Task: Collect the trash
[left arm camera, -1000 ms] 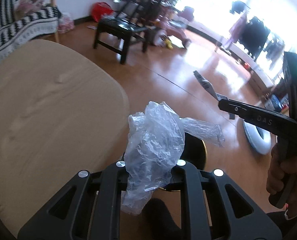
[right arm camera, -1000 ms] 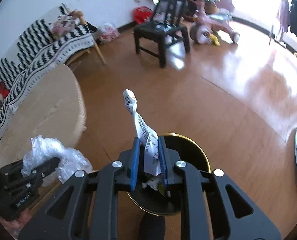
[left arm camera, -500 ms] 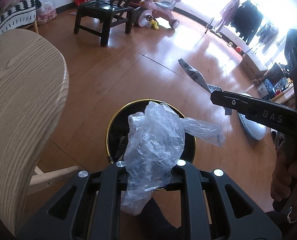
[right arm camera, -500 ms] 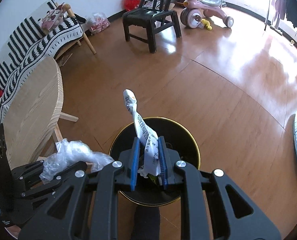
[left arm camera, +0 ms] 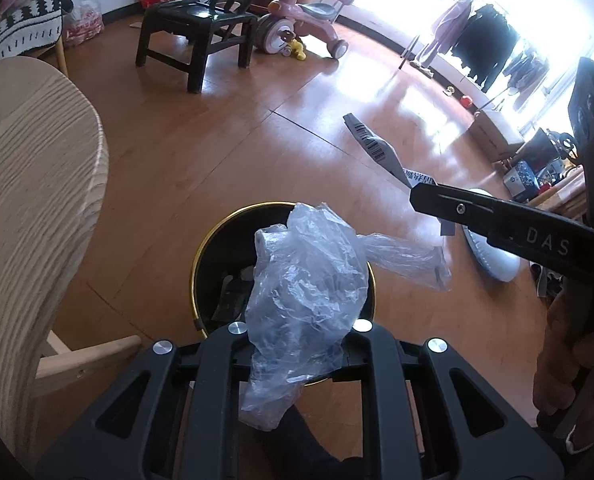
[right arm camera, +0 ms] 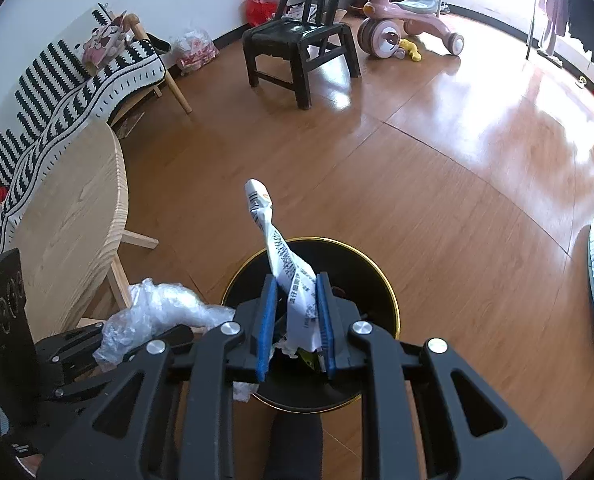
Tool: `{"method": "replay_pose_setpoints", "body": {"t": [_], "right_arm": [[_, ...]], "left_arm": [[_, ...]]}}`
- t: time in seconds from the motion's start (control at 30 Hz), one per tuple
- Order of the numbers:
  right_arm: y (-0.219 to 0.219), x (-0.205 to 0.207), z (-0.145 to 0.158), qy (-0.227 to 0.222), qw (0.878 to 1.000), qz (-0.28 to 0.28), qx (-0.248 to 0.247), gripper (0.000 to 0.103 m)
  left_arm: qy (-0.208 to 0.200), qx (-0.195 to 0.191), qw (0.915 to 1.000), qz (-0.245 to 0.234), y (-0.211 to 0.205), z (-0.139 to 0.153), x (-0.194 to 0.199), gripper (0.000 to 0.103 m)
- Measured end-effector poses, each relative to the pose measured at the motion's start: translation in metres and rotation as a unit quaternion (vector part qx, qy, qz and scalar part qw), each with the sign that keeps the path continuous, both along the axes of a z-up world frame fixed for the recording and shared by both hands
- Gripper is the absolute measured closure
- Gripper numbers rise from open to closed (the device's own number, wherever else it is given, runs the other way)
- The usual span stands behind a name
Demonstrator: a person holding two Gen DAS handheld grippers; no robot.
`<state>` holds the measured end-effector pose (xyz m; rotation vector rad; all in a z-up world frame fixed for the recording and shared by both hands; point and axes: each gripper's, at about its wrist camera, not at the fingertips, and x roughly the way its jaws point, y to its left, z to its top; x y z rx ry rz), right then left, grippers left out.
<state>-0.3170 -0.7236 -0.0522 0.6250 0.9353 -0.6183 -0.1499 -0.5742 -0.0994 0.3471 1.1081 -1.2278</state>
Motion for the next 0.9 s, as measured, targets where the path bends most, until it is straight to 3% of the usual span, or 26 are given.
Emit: {"method": "replay_pose_setpoints", "body": {"t": [0.03, 0.07, 0.13, 0.17, 0.47, 0.63, 0.77, 0.9], "right_arm": [[0.000, 0.000, 0.000, 0.001, 1.000, 0.001, 0.001, 0.082], [0.000, 0.000, 0.000, 0.000, 1.000, 0.001, 0.001, 0.081], [-0.001, -0.002, 0.000, 0.000, 1.000, 0.000, 0.003, 0.068], [-0.002, -0.003, 0.001, -0.002, 1.000, -0.002, 0.002, 0.053], [-0.004, -0.007, 0.006, -0.014, 1.000, -0.010, -0.008, 0.050], [-0.002, -0.003, 0.012, -0.017, 1.000, -0.011, -0.020, 0.038], [0.006, 0.008, 0.025, -0.034, 0.999, -0.007, -0.031, 0.032], [0.021, 0.033, 0.042, -0.052, 0.998, 0.009, -0.043, 0.022]], "left_arm": [[0.001, 0.001, 1.0000, 0.001, -0.001, -0.001, 0.000, 0.077], [0.004, 0.001, 1.0000, 0.003, -0.002, -0.003, 0.000, 0.061], [0.011, -0.005, 0.9998, 0.014, -0.002, -0.005, 0.002, 0.038], [0.012, -0.007, 0.9997, 0.019, -0.002, -0.005, 0.003, 0.035], [0.014, -0.010, 0.9996, 0.021, -0.003, -0.004, 0.002, 0.029], [0.008, -0.023, 0.9992, 0.032, 0.007, 0.012, 0.008, 0.023], [-0.014, -0.039, 0.9977, 0.054, 0.028, 0.034, 0.023, 0.014], [-0.065, -0.033, 0.9916, 0.107, 0.063, 0.057, 0.050, 0.010]]}}
